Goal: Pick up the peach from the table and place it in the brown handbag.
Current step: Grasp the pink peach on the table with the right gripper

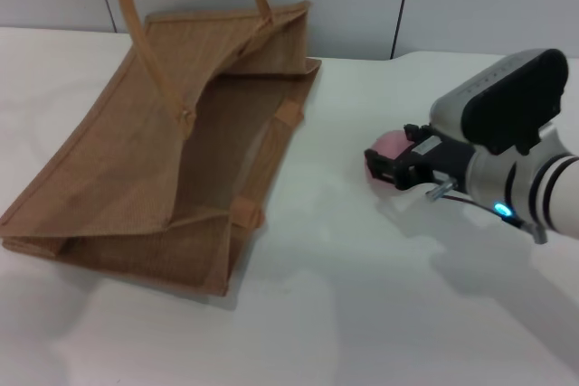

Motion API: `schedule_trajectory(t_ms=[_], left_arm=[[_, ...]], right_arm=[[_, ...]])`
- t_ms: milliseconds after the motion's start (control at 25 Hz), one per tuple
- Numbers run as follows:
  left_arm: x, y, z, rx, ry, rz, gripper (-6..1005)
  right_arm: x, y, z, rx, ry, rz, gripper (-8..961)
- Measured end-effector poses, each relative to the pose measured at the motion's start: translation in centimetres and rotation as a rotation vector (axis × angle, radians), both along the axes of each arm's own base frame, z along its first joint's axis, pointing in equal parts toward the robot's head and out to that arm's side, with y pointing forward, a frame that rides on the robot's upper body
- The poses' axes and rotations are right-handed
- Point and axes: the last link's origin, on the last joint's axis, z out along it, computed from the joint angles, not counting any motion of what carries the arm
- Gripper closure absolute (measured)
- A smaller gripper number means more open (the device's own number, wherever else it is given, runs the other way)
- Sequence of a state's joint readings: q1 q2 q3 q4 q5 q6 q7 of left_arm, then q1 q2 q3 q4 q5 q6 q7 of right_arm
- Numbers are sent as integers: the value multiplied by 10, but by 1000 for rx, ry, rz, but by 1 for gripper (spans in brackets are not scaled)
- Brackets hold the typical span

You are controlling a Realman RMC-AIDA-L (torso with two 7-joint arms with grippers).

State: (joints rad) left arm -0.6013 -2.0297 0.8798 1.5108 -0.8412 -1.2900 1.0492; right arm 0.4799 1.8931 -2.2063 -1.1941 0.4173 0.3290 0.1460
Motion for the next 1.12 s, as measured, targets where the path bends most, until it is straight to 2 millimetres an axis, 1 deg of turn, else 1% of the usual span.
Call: schedule_trajectory(t_ms=[240, 360, 560, 880, 1120], left_arm=[[7, -2, 5, 10, 2, -15, 873], [9, -2, 5, 9, -1, -19, 873], [11, -1, 5, 8, -2, -21, 874], [14, 0, 5, 8, 1, -30, 874], [15, 0, 5, 7, 2, -32, 874]], right_arm=[[10, 10, 6, 4, 18, -45, 263], [10, 14, 7, 3, 29, -61, 262], [8, 16, 1, -17, 22, -68, 262], [3, 11, -9, -56, 0, -67, 260], [5, 10, -15, -77, 4, -89, 258]])
